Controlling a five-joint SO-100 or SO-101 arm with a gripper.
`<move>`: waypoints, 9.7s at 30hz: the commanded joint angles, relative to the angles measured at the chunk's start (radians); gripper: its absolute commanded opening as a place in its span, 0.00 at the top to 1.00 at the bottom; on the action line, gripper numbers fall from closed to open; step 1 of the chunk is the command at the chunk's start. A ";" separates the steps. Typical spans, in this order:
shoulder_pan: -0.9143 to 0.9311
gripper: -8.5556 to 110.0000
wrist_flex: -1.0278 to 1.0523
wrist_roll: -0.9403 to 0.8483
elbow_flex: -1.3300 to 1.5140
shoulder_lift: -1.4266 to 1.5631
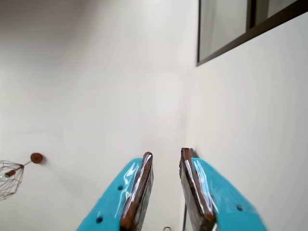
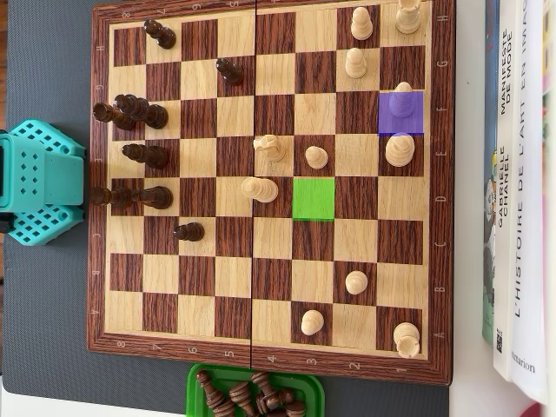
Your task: Play chess
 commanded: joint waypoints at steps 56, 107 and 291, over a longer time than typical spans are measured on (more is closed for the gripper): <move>0.002 0.84 0.000 0.005 0.021 -0.011; 0.006 0.84 0.186 -0.003 -0.009 -0.012; -0.196 0.80 2.800 0.199 -1.942 -2.094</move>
